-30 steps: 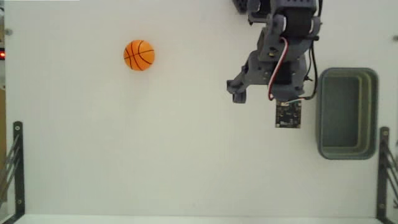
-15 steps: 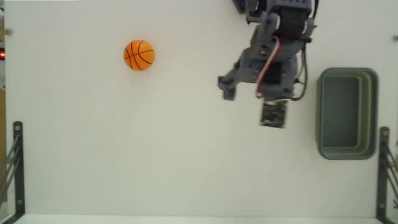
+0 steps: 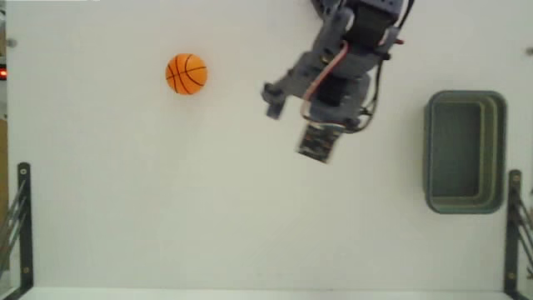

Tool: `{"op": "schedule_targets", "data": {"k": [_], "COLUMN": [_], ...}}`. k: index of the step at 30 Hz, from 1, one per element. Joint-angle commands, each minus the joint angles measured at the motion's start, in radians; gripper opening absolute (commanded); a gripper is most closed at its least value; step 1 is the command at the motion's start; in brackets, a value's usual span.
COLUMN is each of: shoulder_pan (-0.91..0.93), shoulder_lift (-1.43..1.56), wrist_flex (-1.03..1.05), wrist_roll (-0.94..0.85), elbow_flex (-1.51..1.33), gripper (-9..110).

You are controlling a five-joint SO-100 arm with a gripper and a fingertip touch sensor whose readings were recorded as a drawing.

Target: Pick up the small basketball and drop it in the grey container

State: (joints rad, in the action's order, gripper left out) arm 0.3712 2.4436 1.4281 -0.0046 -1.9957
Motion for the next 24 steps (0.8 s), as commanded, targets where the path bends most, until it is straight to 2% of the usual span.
{"op": "schedule_targets", "data": {"k": [1,24], "shoulder_pan": [0.067,0.455], "shoulder_lift": [0.037,0.037], "wrist_flex": [0.002,0.002], "wrist_roll": [0.005,0.005], "elbow_flex": [-0.004,-0.004], "gripper": [110,110]}}
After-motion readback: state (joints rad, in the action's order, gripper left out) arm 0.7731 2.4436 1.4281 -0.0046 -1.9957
